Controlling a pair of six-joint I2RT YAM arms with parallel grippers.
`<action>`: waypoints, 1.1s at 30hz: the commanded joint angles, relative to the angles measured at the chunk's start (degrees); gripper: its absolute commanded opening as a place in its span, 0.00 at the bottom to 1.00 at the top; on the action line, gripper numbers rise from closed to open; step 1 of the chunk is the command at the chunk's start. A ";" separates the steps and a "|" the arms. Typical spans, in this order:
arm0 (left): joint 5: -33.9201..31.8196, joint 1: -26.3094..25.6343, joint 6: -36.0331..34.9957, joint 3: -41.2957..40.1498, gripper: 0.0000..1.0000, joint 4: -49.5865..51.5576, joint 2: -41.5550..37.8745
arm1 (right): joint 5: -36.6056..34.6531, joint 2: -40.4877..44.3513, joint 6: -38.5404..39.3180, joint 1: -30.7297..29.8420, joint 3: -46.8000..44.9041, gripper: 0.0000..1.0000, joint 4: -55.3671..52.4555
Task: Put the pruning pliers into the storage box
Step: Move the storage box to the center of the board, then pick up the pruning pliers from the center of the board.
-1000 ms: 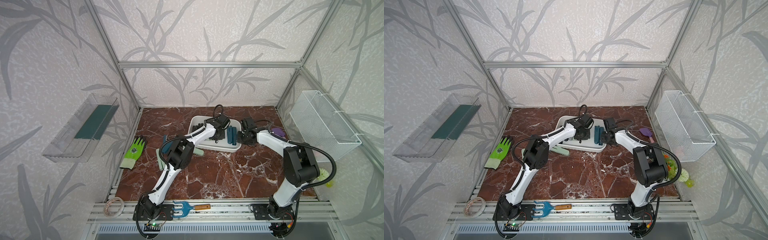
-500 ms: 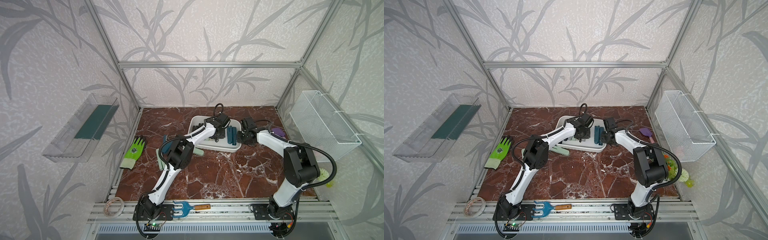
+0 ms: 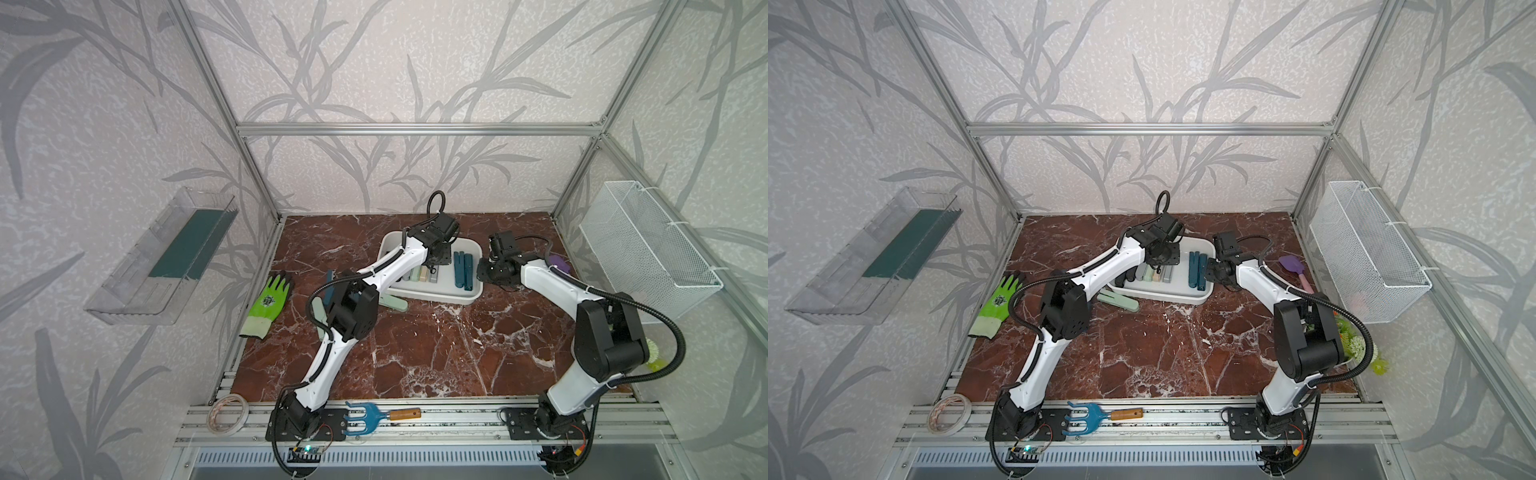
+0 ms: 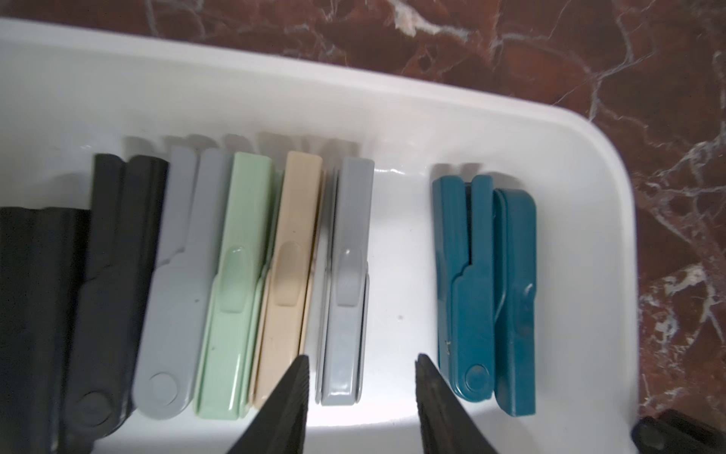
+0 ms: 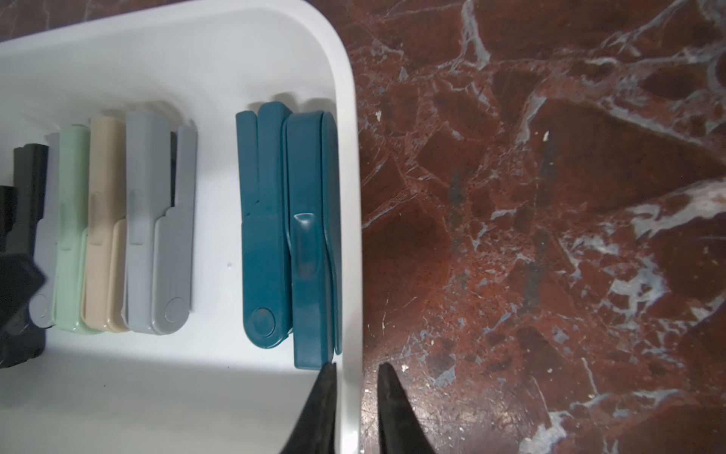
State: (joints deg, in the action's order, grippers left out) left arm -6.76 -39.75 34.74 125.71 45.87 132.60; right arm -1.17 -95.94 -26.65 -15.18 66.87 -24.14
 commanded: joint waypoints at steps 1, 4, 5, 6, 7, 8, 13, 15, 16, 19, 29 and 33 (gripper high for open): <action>-6.15 1.01 -3.68 -1.90 0.46 1.54 -9.20 | -0.39 4.20 1.44 -0.81 3.06 0.22 -1.64; -6.17 3.67 -5.78 -12.48 0.46 -3.30 -17.79 | -0.80 6.72 0.81 -3.69 3.24 0.25 -1.55; -5.46 5.19 -5.44 -16.46 0.46 -4.93 -21.10 | -1.33 7.43 1.23 -5.16 3.54 0.28 -1.61; -3.80 7.29 -4.75 -21.33 0.46 -6.93 -24.49 | -1.51 8.01 1.89 -7.11 3.95 0.31 -1.51; -2.75 9.58 -4.23 -26.25 0.46 -8.78 -28.34 | -0.48 8.47 2.93 -8.98 4.00 0.35 -0.61; -2.88 11.25 -3.98 -30.44 0.46 -10.39 -31.42 | 1.37 8.78 4.18 -10.57 3.73 0.38 1.02; -4.03 20.25 -2.65 -48.47 0.47 -14.40 -47.14 | 16.47 4.96 16.41 -19.81 8.51 0.48 0.11; -4.40 23.18 -2.07 -52.99 0.47 -14.74 -51.64 | 17.38 1.90 24.10 -25.18 12.31 0.49 -4.98; -4.58 24.67 -1.60 -55.16 0.47 -15.06 -54.03 | 16.92 0.15 26.84 -27.83 14.01 0.49 -7.50; -4.24 28.37 -0.22 -60.50 0.47 -16.69 -59.24 | 16.32 -5.63 33.14 -33.66 17.25 0.50 -12.45; -3.13 32.87 0.47 -66.84 0.47 -18.18 -64.81 | -4.60 -19.88 41.29 -43.01 23.03 0.58 -15.07; -2.30 33.74 0.24 -67.61 0.47 -18.34 -65.25 | -13.12 -21.35 39.72 -43.09 23.55 0.59 -13.13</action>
State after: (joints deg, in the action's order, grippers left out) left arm -9.34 -6.74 34.30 58.72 28.23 68.66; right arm -4.69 -117.27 12.34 -58.59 88.77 -37.98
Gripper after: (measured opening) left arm 0.472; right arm 0.586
